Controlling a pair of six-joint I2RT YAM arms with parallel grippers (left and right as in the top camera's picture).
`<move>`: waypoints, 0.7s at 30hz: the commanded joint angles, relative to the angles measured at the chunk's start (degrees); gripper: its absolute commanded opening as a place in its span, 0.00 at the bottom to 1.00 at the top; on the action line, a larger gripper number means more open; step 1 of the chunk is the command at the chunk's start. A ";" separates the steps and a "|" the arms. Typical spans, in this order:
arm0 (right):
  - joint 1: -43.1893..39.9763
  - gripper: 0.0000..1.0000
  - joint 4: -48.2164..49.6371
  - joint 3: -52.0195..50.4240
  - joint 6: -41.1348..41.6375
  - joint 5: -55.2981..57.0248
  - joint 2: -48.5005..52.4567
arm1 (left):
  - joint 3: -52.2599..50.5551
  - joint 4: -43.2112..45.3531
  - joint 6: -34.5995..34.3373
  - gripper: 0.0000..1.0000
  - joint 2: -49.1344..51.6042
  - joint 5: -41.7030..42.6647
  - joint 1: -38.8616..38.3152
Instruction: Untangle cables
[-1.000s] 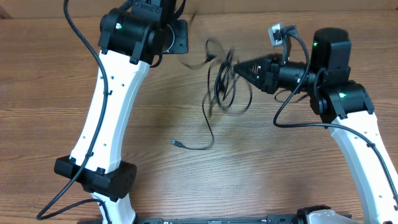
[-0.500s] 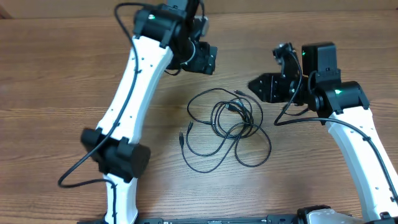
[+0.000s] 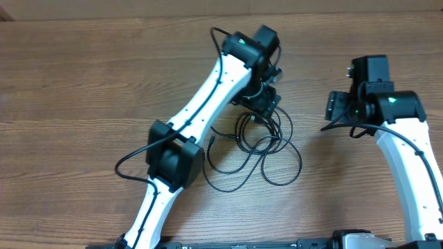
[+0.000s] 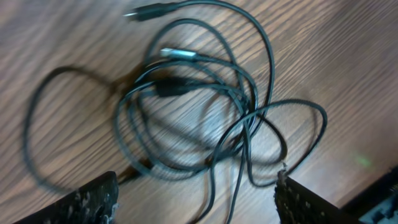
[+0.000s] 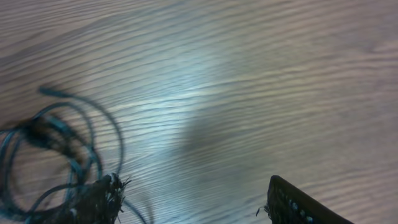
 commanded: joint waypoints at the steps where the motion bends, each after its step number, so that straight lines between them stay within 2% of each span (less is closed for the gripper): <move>1: -4.24 0.77 0.02 0.48 2.45 -0.92 -0.50 | 0.07 1.81 -0.96 0.80 2.95 0.66 -2.05; 6: -11.43 0.84 0.20 0.48 2.80 -8.50 -0.50 | 0.07 4.96 -4.92 0.82 5.40 0.98 -4.24; 8: -13.55 0.84 0.22 0.48 2.78 -11.54 -0.50 | 0.07 6.01 -6.64 0.80 6.01 1.77 -4.83; 9: -14.40 0.83 0.24 0.48 2.78 -12.98 -0.50 | 0.07 6.43 -7.67 0.71 6.10 1.75 -5.01; 10: -15.21 0.82 0.28 0.46 2.80 -14.60 -0.50 | 0.07 6.82 -8.85 0.54 6.10 1.70 -5.11; 12: -16.02 0.80 0.33 0.46 2.78 -17.77 -0.50 | 0.15 7.56 -9.16 0.07 5.86 1.68 -5.09; 13: -16.09 0.80 0.37 0.46 2.75 -19.63 -0.50 | 0.33 7.54 -9.40 0.04 5.60 1.55 -4.79; 16: -15.87 0.81 0.50 0.46 2.27 -25.09 -0.48 | 1.53 6.60 -10.99 0.04 3.82 -0.79 -3.04; 21: -13.09 0.85 1.03 0.44 -3.82 -34.14 -0.44 | 6.78 6.23 -11.30 0.04 -4.44 -1.66 3.93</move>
